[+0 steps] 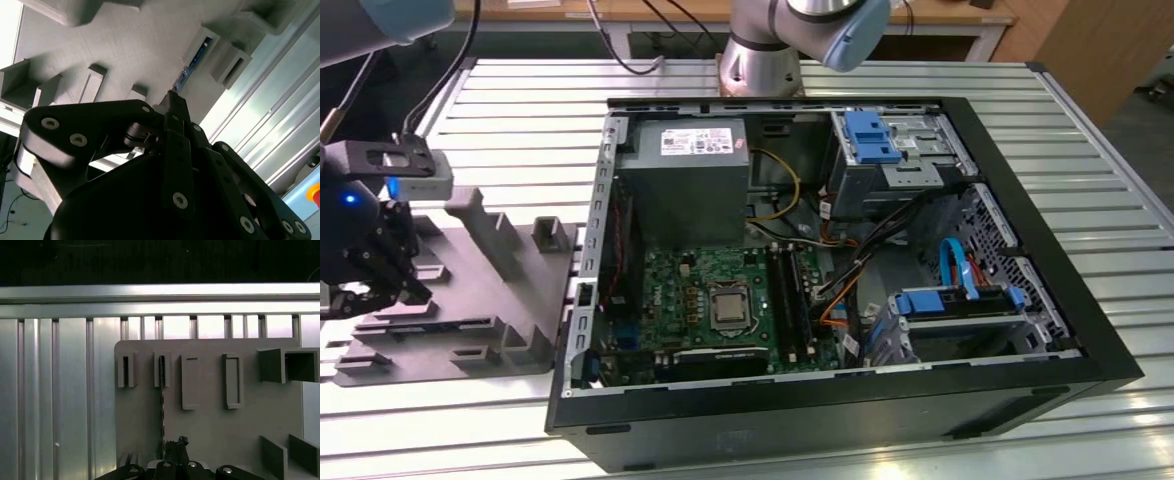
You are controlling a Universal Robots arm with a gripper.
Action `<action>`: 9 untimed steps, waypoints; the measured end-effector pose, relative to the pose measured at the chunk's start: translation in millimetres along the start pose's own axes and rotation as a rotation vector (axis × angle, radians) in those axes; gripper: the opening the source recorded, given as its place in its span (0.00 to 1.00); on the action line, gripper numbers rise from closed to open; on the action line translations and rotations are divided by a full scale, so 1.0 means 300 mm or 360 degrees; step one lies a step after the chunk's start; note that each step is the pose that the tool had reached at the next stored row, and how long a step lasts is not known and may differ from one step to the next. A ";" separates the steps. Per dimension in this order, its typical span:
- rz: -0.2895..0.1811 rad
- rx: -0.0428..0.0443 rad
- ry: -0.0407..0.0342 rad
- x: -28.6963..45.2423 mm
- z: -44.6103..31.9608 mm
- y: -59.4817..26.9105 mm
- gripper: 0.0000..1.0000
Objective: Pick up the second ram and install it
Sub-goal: 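Pick up the second ram and move it above second insertion slot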
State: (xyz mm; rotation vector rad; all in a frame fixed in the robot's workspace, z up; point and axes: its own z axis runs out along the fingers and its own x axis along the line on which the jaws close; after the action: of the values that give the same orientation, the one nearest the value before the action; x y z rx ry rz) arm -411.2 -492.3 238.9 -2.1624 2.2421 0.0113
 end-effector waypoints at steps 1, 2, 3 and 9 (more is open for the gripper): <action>0.0003 0.0000 0.0000 0.001 0.002 0.002 0.11; 0.0004 0.0000 0.0000 0.002 0.003 0.004 0.11; 0.0004 0.0000 0.0000 0.005 0.005 0.004 0.11; 0.0004 0.0000 0.0000 0.025 0.021 0.009 0.11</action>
State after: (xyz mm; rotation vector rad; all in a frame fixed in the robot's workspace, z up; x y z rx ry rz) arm -414.0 -499.4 232.4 -2.1595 2.2447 0.0112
